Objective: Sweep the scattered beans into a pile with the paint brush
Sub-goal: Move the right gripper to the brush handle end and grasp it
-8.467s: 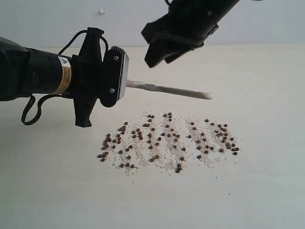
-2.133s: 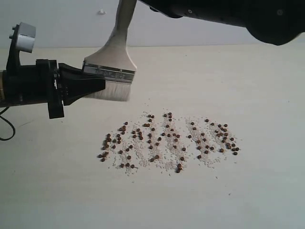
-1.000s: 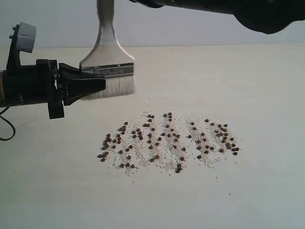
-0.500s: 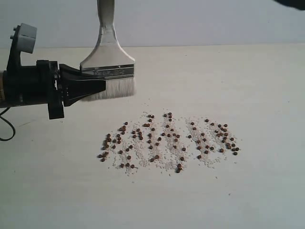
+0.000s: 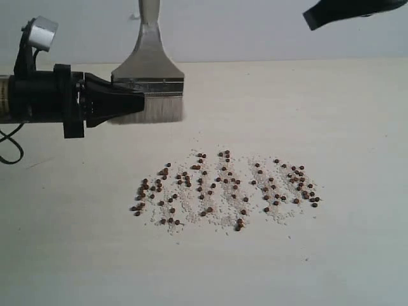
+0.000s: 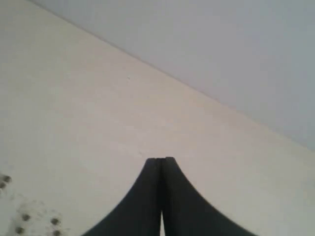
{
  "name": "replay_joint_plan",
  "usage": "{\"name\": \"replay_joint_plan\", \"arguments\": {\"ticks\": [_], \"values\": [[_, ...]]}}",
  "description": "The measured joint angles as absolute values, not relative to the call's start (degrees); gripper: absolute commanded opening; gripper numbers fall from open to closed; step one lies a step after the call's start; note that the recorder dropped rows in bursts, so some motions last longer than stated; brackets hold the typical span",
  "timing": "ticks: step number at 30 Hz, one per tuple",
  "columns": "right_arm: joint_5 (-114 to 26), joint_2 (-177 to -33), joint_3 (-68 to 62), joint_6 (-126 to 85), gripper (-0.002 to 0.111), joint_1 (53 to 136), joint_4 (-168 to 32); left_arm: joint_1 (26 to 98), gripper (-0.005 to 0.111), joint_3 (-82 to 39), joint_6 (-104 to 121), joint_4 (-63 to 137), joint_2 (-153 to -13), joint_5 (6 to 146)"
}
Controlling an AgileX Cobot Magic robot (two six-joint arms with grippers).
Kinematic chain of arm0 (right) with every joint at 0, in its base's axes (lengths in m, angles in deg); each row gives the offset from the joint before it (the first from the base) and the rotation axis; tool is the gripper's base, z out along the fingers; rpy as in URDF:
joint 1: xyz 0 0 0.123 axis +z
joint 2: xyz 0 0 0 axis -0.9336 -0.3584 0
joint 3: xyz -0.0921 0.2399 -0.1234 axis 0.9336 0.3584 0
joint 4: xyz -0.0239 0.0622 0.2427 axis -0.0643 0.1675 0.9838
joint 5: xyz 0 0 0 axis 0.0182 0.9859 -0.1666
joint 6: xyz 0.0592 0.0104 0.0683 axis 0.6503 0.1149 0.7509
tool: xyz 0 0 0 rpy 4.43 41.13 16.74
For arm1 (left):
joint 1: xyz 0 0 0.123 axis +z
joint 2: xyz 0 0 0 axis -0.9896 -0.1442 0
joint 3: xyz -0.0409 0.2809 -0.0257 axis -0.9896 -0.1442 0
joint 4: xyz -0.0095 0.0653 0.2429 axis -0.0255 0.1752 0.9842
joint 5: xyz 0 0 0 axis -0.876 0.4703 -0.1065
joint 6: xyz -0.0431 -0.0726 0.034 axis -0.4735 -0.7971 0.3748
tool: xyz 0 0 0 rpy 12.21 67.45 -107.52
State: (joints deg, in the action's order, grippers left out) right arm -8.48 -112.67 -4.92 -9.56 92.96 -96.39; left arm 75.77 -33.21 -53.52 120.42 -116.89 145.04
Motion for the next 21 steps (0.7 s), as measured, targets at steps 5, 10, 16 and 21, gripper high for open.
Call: {"name": "replay_joint_plan", "arguments": {"ticks": [5, 10, 16, 21], "values": [[-8.6, -114.5, -4.9, -25.3, 0.000, 84.9, -83.7, 75.8, 0.000, -29.7, -55.8, 120.8, -117.3, 145.0], [-9.5, -119.6, -4.9, -53.2, 0.000, 75.8, -54.0, 75.8, 0.000, -27.4, -56.4, 121.0, -119.8, 145.0], [-0.6, -125.9, -4.9, -96.1, 0.000, 68.7, -9.5, 75.8, 0.000, -26.0, -56.6, 121.5, -123.7, 145.0], [13.8, -131.5, -5.0, -117.3, 0.000, 65.9, 16.3, 75.8, 0.000, -25.4, -56.3, 121.9, -125.4, 145.0]]}}
